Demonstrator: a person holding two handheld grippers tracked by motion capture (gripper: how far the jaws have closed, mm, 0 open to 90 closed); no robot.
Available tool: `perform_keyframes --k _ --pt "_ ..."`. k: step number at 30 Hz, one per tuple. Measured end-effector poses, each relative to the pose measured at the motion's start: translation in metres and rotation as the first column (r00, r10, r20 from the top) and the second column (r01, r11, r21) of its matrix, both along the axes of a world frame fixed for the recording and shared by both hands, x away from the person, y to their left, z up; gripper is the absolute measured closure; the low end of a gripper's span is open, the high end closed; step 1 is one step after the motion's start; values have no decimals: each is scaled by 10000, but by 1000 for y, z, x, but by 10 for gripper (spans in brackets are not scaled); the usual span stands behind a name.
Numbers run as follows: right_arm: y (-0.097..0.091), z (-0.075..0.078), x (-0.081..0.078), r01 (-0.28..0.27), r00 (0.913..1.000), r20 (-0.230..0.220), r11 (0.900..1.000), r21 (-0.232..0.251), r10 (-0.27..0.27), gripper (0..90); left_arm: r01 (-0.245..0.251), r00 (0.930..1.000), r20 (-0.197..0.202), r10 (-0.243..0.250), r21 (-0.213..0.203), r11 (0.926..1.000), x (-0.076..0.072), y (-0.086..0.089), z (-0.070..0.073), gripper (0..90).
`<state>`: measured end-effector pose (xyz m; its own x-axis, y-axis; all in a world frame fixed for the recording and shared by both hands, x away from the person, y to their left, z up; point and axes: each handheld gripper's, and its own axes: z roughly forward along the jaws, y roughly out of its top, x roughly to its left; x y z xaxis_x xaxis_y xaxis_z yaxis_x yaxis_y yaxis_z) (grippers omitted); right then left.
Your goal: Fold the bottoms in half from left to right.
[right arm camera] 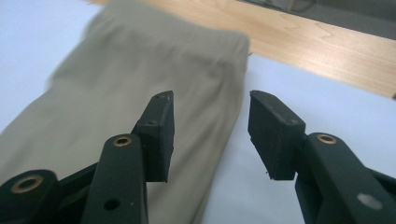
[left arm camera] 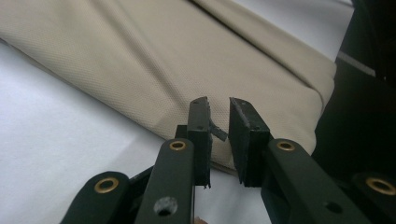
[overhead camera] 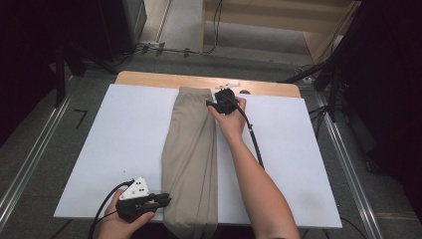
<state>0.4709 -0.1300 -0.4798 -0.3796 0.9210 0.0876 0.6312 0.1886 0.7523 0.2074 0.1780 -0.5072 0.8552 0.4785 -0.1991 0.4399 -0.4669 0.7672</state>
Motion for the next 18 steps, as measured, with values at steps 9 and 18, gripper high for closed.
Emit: perform_keyframes --k 9,18 --pt "-13 7 -146 -2872 9572 480 9574 314 2855 775 172 9995 -260 -184 -451 9988 -6 3 7 900" --pt "10 -7 -273 -5414 8407 256 8397 414 5408 881 254 9984 -505 -265 -224 9994 -26 -10 9 900"
